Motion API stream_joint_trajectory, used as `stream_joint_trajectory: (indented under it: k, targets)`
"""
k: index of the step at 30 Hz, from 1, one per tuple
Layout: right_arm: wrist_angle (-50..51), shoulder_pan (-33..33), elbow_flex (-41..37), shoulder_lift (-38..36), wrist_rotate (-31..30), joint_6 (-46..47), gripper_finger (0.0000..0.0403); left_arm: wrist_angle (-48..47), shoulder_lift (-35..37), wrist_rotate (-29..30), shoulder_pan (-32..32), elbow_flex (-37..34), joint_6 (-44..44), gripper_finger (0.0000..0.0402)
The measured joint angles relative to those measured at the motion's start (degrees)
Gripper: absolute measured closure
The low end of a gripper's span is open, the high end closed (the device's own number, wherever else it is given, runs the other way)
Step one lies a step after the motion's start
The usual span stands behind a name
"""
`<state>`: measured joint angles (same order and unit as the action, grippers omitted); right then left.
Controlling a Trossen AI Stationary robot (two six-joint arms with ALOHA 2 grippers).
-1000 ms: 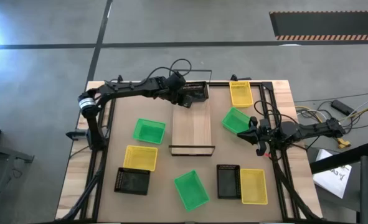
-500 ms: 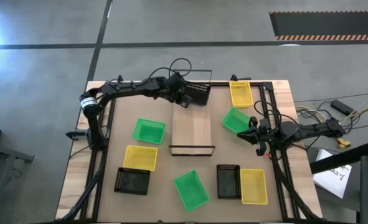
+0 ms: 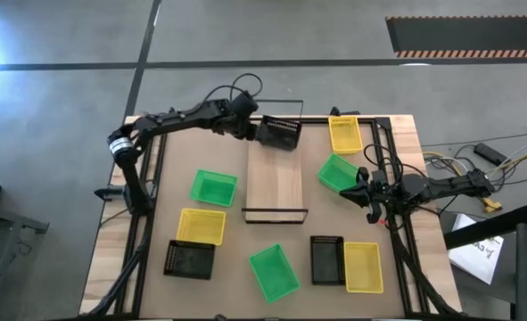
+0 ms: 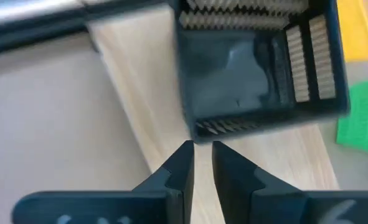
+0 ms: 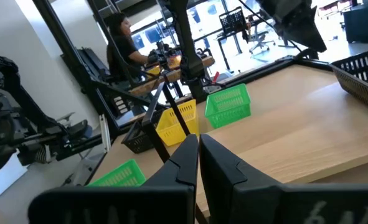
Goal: Stack baskets on shelf by color
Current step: Put the top black bin on the shelf
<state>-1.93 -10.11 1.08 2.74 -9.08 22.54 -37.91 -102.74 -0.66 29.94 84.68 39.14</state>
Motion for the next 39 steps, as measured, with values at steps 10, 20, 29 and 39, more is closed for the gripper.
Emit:
stream_joint_trajectory:
  k: [10,20,29,39]
  targets:
    - [-0.02,0.0,-0.01,0.0,0.0,-0.02,0.0394,3.86,-3.48,1.31,0.35,-0.57,-0.66,0.0241]
    - [-0.01,0.0,-0.02,0.02,0.0,-0.01,0.0394,6.91,-6.05,7.32,0.24,-0.22,0.95,0.0261]
    - [0.0,-0.02,-0.02,0.02,0.0,-0.02,0.0394,8.57,-4.19,7.12,0.17,1.01,2.3,0.0296]
    - [0.0,0.01,0.01,0.04,0.0,-0.01,0.0394,13.99,-7.31,7.02,0.46,0.24,-0.1,0.0297]
